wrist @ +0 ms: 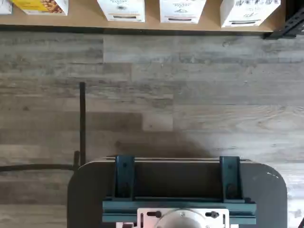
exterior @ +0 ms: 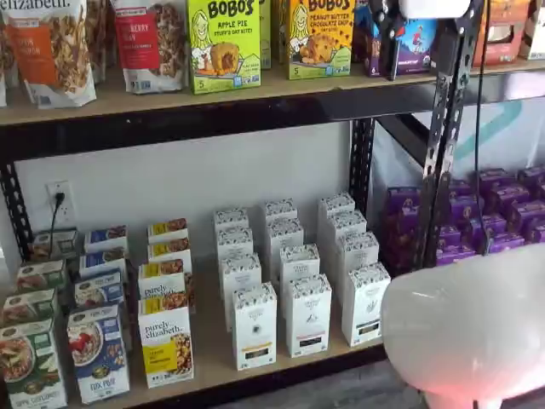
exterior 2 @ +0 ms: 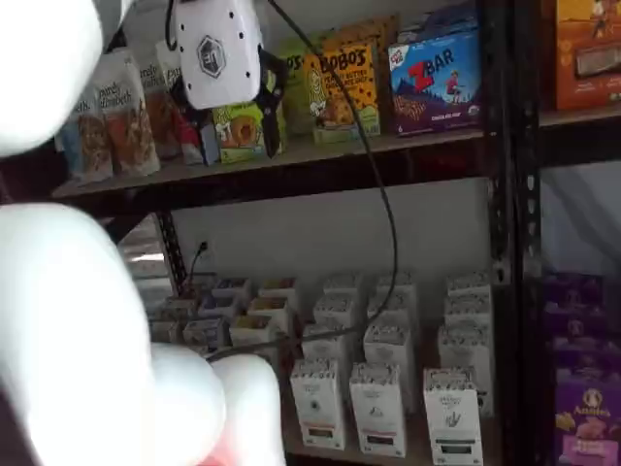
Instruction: Pick up the white box with a green strip in the middle, on the bottom shelf, the sixth box from the left
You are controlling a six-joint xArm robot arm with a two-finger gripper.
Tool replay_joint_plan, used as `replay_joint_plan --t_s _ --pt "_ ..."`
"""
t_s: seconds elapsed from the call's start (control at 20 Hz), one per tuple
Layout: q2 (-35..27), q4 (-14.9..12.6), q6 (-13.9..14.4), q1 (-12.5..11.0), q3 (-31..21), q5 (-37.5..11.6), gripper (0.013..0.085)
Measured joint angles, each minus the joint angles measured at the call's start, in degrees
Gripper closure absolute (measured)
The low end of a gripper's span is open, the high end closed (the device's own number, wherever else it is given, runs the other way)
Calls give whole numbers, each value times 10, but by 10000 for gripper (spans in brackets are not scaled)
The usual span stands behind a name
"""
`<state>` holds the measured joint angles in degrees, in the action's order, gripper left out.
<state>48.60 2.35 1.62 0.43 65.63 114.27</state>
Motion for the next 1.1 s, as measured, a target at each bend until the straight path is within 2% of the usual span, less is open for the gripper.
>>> replay_joint_plan --t_s 0.35,0.6,0.85,1.1 --pt "1 -20 10 19 -5 -1 130" --pt "14 -48 17 35 -42 -34 130" --pt "38 -41 -1 10 -126 -108 130" --pt "62 -35 -10 -4 -233 -213 130"
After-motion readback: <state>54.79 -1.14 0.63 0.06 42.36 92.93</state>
